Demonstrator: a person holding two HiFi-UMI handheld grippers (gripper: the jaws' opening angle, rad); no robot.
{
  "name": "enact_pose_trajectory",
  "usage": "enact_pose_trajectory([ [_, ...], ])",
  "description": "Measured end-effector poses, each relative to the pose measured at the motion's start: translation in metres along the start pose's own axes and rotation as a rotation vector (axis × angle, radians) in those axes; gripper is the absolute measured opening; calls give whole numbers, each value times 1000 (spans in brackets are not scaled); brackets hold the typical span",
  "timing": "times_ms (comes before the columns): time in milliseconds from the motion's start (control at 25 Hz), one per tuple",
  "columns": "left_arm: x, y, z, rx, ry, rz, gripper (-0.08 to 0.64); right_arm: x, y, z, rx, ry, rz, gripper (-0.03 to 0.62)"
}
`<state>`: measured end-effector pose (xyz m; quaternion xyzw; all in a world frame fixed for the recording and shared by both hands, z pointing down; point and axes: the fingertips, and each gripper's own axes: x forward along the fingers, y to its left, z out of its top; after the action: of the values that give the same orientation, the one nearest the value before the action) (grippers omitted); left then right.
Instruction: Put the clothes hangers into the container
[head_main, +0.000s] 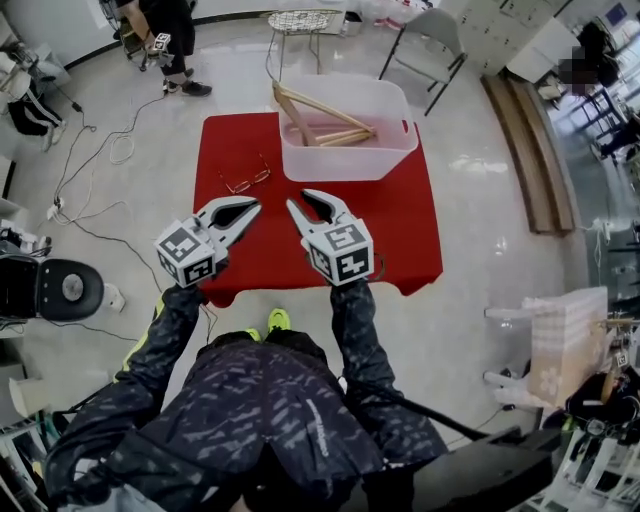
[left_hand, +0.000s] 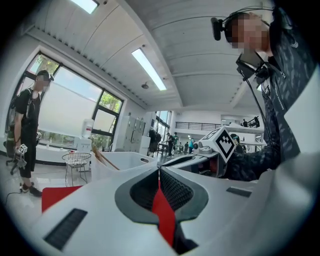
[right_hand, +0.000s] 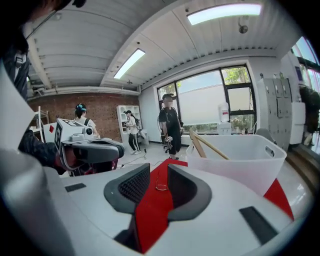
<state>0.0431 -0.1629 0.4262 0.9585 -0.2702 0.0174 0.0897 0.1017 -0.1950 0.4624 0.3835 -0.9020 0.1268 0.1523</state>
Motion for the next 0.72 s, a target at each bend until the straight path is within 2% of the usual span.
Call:
enact_pose_trajectory([
  [240,-27,-21,-15,-21,1,7,12,-12,28,-17,20,-10,5,97],
  [480,-75,-40,-19,-33,-19,-14,12,-21,81,-11,-50,-7,-19,66],
  [720,-105,-68,-19,-31,-35,-58,12,-42,122,-22,-67,8,-60,41],
])
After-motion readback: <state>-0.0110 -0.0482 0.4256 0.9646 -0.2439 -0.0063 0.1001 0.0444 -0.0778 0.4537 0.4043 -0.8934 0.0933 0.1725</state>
